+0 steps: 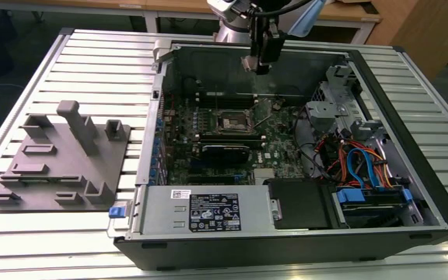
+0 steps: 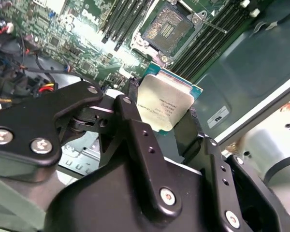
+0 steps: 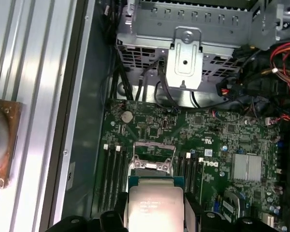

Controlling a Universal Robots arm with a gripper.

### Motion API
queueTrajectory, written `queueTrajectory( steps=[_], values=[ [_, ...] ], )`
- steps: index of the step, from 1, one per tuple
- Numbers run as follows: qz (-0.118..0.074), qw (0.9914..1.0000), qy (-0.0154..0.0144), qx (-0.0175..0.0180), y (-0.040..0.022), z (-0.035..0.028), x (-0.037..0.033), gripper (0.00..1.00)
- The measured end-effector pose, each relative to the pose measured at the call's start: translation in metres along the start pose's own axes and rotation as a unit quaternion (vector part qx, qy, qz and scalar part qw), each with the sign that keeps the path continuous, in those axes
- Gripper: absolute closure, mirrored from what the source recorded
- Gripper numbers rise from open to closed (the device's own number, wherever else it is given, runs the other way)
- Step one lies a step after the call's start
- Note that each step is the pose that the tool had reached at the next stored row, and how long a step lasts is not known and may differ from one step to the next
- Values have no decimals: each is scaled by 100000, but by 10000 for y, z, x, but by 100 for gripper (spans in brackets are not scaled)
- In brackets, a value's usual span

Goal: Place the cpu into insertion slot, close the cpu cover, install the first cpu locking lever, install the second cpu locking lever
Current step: 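Place the cpu into insertion slot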

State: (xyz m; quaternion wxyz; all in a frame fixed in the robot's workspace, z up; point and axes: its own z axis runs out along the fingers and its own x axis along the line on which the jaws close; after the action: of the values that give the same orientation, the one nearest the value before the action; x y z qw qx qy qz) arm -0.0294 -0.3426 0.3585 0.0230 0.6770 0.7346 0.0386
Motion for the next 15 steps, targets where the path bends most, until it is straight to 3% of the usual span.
queueTrajectory(
  steps=[4, 11, 15],
  values=[
    [796, 99997, -66, -19, -19, 25, 1, 46],
    [787, 99997, -69, 5, -42, 135, 0, 46],
    [894, 99996, -59, 286, -48, 203, -1, 46]
  ],
)
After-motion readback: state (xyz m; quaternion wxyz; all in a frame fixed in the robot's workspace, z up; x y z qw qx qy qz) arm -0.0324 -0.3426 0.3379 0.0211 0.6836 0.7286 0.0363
